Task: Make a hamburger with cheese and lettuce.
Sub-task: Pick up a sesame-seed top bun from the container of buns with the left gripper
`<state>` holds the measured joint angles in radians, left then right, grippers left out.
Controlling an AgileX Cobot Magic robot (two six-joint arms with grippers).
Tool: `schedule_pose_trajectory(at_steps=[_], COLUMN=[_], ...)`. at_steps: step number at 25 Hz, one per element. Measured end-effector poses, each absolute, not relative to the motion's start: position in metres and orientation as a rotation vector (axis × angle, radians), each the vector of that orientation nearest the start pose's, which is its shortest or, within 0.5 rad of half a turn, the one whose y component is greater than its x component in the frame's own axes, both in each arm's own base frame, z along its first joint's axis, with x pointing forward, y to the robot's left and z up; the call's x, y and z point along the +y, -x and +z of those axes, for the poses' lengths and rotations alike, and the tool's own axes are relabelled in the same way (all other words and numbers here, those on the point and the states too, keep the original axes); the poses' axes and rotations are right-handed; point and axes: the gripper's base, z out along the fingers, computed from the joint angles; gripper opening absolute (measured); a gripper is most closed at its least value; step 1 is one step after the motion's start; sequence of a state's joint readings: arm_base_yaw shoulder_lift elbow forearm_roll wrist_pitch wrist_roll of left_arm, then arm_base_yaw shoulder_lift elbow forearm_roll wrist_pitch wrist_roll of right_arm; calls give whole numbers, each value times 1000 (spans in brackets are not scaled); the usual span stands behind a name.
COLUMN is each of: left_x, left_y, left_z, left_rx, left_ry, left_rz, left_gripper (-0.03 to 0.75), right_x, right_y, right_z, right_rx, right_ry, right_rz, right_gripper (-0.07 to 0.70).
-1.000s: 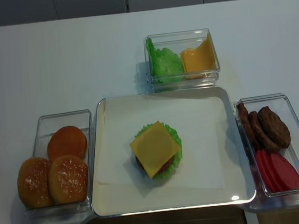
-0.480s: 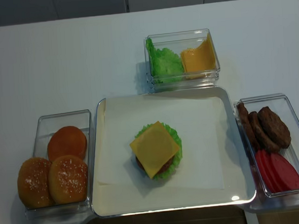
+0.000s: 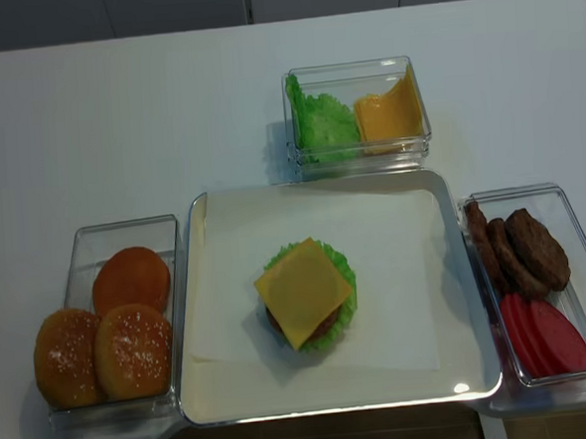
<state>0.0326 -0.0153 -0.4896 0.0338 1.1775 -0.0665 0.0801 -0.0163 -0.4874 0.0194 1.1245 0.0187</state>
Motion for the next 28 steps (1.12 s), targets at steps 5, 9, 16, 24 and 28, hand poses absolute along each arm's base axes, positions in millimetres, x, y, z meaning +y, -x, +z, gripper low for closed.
schedule_pose_trajectory(at_steps=[5, 9, 16, 24, 28], left_x=[2, 0, 0, 0, -2], left_y=[12, 13, -30, -108, -140], left_z=[268, 282, 308, 298, 292], left_rx=[2136, 2084, 2220, 2482, 2577], left_ry=[107, 119, 200, 374, 398], left_rz=[9, -30, -74, -145, -192], left_gripper=[451, 454, 456, 456, 456], right_x=[1, 1, 1, 1, 1], right_y=[9, 9, 9, 9, 9], right_z=[269, 269, 269, 269, 269], right_rx=[2104, 2104, 2104, 2104, 2104], right_ry=[66, 66, 64, 62, 62], right_rz=[83, 83, 84, 85, 85], right_gripper=[137, 136, 135, 135, 135])
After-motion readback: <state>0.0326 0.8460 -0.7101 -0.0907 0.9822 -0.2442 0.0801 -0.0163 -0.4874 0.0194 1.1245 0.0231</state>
